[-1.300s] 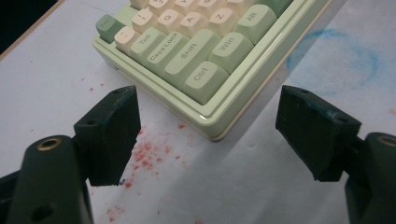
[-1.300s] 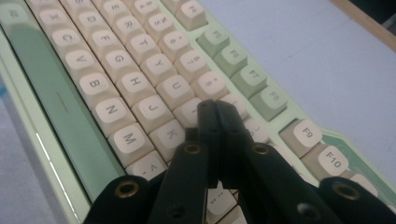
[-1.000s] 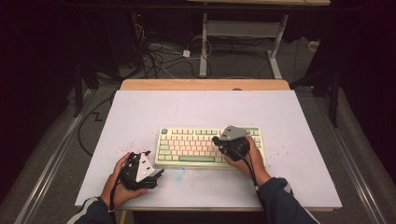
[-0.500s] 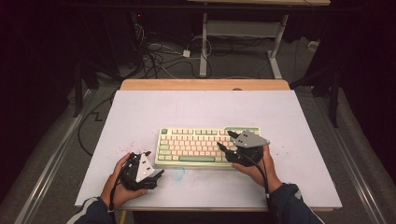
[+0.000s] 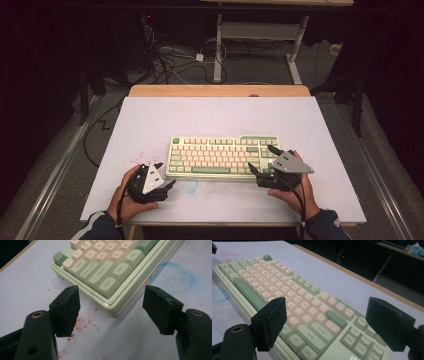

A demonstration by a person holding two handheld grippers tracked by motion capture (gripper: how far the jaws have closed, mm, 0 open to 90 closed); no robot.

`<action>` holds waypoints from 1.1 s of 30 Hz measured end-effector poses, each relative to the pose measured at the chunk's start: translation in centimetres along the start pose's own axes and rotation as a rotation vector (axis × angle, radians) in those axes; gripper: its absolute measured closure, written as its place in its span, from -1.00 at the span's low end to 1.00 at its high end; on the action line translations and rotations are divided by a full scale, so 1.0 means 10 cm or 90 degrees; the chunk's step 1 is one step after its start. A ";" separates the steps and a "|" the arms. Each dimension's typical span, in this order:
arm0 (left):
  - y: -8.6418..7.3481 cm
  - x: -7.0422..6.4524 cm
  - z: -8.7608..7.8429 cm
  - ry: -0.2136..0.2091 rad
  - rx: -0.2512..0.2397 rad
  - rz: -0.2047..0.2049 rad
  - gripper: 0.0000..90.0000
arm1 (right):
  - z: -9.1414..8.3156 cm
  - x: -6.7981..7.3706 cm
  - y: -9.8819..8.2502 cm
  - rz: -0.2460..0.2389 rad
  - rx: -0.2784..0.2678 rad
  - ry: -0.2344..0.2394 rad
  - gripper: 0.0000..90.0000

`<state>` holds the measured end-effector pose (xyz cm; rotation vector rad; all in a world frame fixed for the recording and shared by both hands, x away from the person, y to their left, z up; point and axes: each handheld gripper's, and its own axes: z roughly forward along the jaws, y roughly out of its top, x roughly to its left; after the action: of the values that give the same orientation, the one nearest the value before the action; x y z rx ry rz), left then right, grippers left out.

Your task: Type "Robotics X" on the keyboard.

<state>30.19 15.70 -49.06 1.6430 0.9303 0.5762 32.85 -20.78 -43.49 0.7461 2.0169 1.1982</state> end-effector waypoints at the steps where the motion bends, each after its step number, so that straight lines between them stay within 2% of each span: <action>1: 0.00 0.00 0.00 0.000 0.000 0.000 -0.29 | 0.00 0.00 0.00 0.000 0.000 0.000 -0.60; 5: 0.06 -0.02 0.00 -0.016 -0.004 -0.016 -0.07 | -0.16 -0.04 -0.10 0.003 -0.002 -0.016 -0.60; 8: 0.09 -0.02 0.01 -0.022 0.002 -0.017 0.09 | -0.23 -0.04 -0.17 0.003 -0.005 -0.034 -0.59; 12: 0.16 -0.05 0.03 -0.057 0.010 -0.019 0.39 | -0.28 -0.01 -0.27 -0.008 0.002 -0.048 -0.57; 13: 0.19 -0.06 0.04 -0.066 0.012 -0.021 0.39 | -0.28 -0.01 -0.27 -0.008 0.002 -0.048 -0.57; 14: 0.24 -0.09 0.07 -0.078 0.014 -0.022 0.56 | -0.30 0.00 -0.30 -0.014 0.008 -0.053 -0.57; 17: 0.29 -0.13 0.10 -0.091 0.019 -0.024 0.80 | -0.32 0.01 -0.33 -0.017 0.012 -0.055 -0.57; 19: 0.36 -0.19 0.17 -0.096 0.028 -0.016 0.90 | -0.33 0.02 -0.34 -0.017 0.014 -0.058 -0.57; 21: 0.38 -0.20 0.19 -0.099 0.031 -0.018 0.92 | -0.33 0.02 -0.34 -0.020 0.012 -0.058 -0.57; 27: 0.49 -0.31 0.40 -0.106 0.053 -0.018 0.93 | -0.29 0.04 -0.33 -0.044 0.018 -0.059 -0.57; 29: 0.52 -0.37 0.53 -0.109 0.067 -0.019 0.93 | -0.28 0.05 -0.33 -0.044 0.021 -0.056 -0.57; 33: 0.55 -0.44 0.64 -0.114 0.081 -0.020 0.93 | -0.26 0.06 -0.35 -0.047 0.030 -0.051 -0.57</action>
<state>34.13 7.98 -45.10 1.7585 0.8724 0.3476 30.00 -23.12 -45.83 0.7246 1.9952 1.0653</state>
